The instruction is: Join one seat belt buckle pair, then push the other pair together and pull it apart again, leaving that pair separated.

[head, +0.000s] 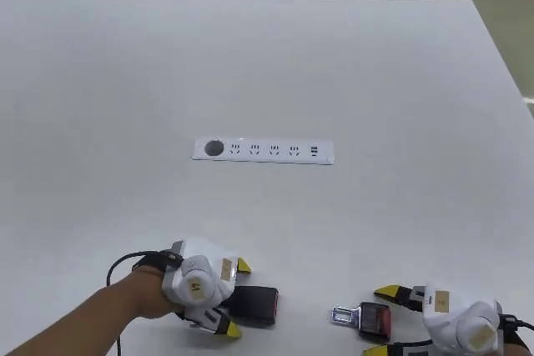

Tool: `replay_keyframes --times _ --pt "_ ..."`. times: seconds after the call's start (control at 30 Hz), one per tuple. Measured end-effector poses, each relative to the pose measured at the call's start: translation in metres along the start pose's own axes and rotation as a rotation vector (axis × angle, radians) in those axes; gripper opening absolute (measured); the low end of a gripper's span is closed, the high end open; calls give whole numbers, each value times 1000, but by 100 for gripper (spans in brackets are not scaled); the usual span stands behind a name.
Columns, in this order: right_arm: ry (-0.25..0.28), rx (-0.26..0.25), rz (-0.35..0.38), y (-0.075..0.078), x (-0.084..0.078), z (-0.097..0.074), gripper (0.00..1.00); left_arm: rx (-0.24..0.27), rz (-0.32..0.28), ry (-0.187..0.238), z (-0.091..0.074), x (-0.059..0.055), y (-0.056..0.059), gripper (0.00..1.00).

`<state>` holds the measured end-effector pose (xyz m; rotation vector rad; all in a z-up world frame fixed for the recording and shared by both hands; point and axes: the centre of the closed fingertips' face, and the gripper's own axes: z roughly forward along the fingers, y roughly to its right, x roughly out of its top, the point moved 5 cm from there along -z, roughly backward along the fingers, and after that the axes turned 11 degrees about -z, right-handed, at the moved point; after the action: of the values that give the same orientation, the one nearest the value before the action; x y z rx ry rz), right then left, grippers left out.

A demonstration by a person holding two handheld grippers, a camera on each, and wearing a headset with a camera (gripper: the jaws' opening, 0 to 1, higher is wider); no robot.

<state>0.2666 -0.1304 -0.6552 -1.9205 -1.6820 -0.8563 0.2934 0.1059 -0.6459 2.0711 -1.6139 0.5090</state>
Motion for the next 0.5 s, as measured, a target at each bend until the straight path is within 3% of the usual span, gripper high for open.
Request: replay_keyframes --times 0.17,0.27,0.43,0.5 --pt "-12 7 -37 -5 3 2 46 -8 4 15 1 1 2 49" --pt "-21 1 -38 -4 3 1 44 -16 6 19 2 1 3 39" --pt "-44 -20 -96 -1 6 0 38 -17 21 19 3 1 2 34" --pt "-38 -14 -76 3 5 -1 35 -15 27 21 3 1 2 34"
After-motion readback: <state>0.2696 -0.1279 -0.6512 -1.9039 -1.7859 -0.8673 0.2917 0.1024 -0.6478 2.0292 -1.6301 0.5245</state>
